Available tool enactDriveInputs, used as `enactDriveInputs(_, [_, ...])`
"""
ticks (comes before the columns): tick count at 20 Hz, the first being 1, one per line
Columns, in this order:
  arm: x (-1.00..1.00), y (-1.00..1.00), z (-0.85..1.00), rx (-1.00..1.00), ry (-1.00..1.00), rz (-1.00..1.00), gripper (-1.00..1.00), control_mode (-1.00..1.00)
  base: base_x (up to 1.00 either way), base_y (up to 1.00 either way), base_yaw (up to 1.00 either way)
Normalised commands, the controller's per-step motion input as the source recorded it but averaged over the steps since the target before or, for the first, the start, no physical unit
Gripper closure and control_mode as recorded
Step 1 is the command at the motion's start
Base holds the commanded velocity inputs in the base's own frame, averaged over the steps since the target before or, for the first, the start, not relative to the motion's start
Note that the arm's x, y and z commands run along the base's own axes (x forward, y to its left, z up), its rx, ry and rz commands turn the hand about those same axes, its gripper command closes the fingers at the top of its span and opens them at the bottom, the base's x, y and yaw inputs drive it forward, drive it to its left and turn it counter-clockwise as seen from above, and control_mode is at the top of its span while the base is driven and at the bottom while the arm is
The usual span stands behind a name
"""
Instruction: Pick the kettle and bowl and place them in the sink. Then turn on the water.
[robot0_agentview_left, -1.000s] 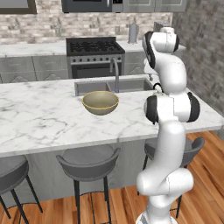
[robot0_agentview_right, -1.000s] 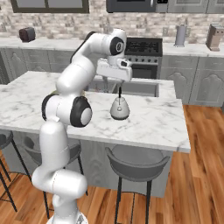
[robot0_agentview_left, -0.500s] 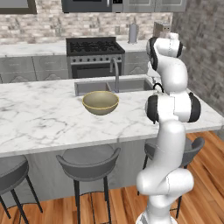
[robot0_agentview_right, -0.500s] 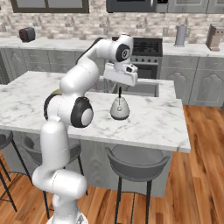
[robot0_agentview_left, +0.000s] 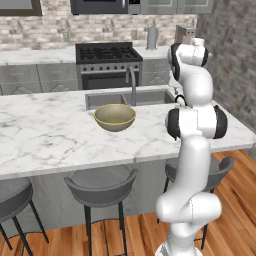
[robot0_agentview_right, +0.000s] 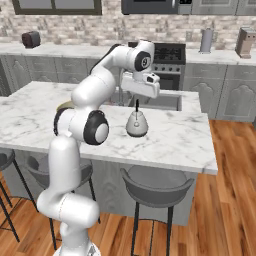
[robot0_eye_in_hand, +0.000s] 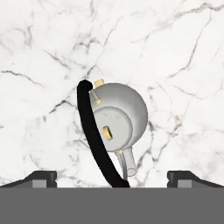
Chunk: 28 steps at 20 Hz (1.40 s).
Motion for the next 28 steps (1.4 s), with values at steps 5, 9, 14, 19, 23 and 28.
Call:
enactDriveInputs(5, [0.17, 0.00, 0.00, 0.00, 0.00, 0.00, -1.00, -1.00, 0.00, 0.00, 0.00])
enactDriveInputs(9, [0.00, 0.00, 0.00, 0.00, 0.00, 0.00, -1.00, -1.00, 0.00, 0.00, 0.00])
enactDriveInputs(14, [0.00, 0.00, -0.03, -0.01, 0.00, 0.00, -1.00, -1.00, 0.00, 0.00, 0.00])
enactDriveInputs(19, [0.00, 0.00, -0.07, -0.02, 0.00, 0.00, -1.00, -1.00, 0.00, 0.00, 0.00])
enactDriveInputs(23, [0.00, 0.01, -0.08, -0.05, 0.00, 0.00, -1.00, -1.00, 0.00, 0.00, 0.00])
enactDriveInputs(28, [0.00, 0.03, -0.10, -0.05, 0.00, 0.00, -1.00, -1.00, 0.00, 0.00, 0.00])
